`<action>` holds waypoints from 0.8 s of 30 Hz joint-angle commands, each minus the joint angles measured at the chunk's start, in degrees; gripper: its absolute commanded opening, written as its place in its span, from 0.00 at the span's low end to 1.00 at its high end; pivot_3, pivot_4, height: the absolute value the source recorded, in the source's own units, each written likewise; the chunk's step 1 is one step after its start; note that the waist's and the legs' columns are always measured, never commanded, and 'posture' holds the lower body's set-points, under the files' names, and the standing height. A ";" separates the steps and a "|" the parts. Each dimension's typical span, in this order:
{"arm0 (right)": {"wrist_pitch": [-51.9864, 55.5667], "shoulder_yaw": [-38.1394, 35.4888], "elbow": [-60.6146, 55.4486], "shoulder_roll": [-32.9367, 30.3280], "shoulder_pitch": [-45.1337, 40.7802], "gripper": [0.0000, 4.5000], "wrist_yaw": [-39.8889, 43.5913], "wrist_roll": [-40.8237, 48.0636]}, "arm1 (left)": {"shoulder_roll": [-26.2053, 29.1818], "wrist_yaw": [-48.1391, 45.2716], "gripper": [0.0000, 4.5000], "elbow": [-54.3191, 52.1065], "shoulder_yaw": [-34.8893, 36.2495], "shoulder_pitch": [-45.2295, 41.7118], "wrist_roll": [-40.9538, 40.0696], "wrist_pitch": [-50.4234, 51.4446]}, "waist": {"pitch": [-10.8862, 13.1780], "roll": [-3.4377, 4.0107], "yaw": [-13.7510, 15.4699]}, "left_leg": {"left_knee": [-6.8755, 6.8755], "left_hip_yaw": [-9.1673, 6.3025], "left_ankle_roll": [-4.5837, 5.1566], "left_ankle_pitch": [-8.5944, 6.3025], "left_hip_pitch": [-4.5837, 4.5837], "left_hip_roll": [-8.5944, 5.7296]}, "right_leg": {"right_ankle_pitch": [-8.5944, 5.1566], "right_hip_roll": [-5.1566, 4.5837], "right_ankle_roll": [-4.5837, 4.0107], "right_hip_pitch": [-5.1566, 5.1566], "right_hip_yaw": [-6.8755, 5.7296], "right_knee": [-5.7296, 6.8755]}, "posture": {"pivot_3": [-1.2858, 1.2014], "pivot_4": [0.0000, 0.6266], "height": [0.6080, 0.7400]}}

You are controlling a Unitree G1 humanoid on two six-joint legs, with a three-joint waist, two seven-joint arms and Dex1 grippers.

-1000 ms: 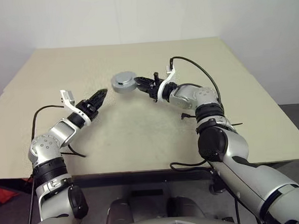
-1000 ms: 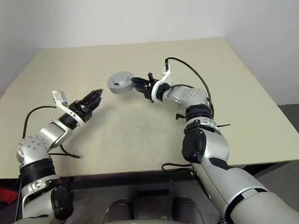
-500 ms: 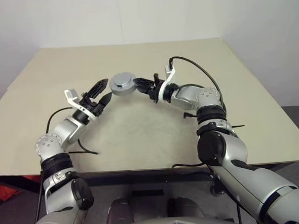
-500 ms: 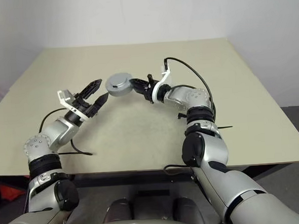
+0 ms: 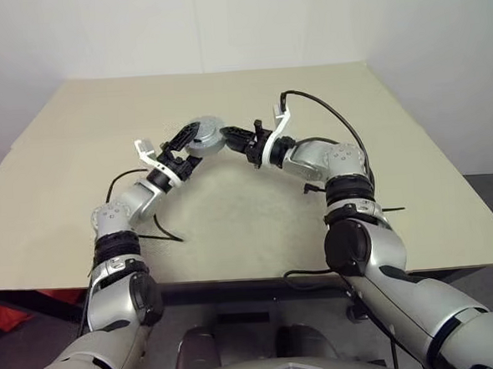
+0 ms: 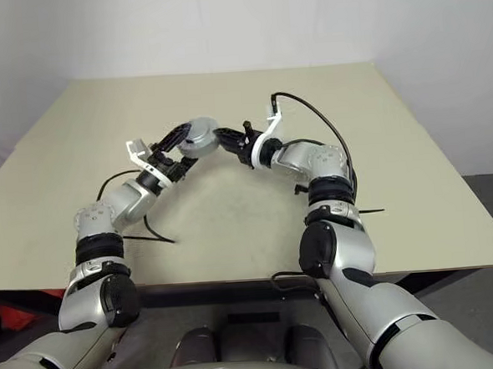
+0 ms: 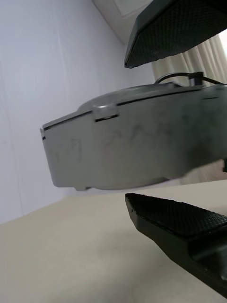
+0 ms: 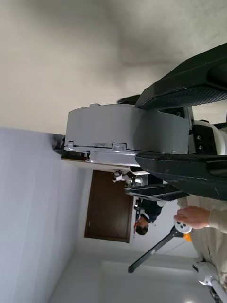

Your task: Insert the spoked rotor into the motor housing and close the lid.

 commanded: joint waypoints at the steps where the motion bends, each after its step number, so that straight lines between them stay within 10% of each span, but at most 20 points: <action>1: -0.65 -0.02 -3.55 0.22 -1.48 0.25 1.35 2.95 | -0.31 -1.87 0.99 0.98 -0.18 -2.78 0.82 -1.91 | 0.00 0.00 -0.06 | 0.00 0.00 0.00 0.00 0.00 0.00 | 0.00 0.00 0.00 0.00 0.00 0.00 | 0.52 0.00 1.00; 6: -0.75 0.12 -3.85 0.15 -1.51 0.25 1.21 3.22 | -0.67 -2.87 0.87 3.13 -0.41 -4.15 2.68 -3.55 | 0.00 -0.01 -0.01 | 0.00 0.00 0.00 0.00 0.00 0.00 | 0.00 0.00 0.00 0.00 0.00 0.01 | 0.52 0.00 1.00; 11: -1.36 0.29 -3.63 -0.02 -1.42 0.25 1.08 2.96 | -0.28 -3.29 0.52 4.14 0.44 -4.42 2.93 -4.17 | 0.01 -0.01 0.01 | 0.00 0.00 0.00 0.00 0.00 0.00 | 0.00 -0.01 0.00 0.00 0.00 0.03 | 0.52 0.00 1.00; 22: -3.48 2.76 -4.10 -0.19 -0.44 0.25 3.08 1.42 | -0.47 -2.48 0.50 4.11 0.98 -4.32 3.25 -4.67 | 0.01 -0.01 0.17 | 0.02 0.00 0.00 0.00 -0.01 0.00 | 0.00 -0.01 -0.01 0.00 0.00 0.06 | 0.52 0.00 1.00; 24: -3.53 3.47 -4.53 -0.39 -0.05 0.41 3.98 1.48 | -0.49 -2.31 0.50 4.07 1.09 -4.27 3.35 -4.77 | 0.01 -0.02 0.26 | 0.02 0.00 0.01 0.00 -0.03 0.00 | 0.00 -0.01 -0.01 0.00 0.00 0.06 | 0.52 0.00 1.00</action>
